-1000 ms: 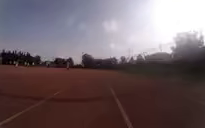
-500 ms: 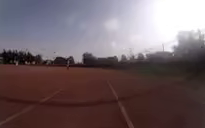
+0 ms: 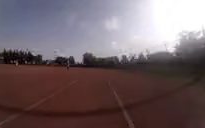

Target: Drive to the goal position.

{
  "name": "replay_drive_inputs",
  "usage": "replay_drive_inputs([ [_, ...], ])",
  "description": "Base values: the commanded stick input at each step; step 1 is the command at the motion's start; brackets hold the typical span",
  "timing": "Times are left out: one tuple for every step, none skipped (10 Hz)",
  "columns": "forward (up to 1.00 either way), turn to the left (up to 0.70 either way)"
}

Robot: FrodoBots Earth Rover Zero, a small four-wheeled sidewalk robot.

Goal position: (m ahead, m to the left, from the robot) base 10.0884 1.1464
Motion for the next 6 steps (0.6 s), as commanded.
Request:
replay_drive_inputs([
  [0.7, 0.0],
  [0.7, 0.0],
  [0.7, 0.0],
  [0.7, 0.0],
  [0.7, 0.0],
  [0.7, 0.0],
])
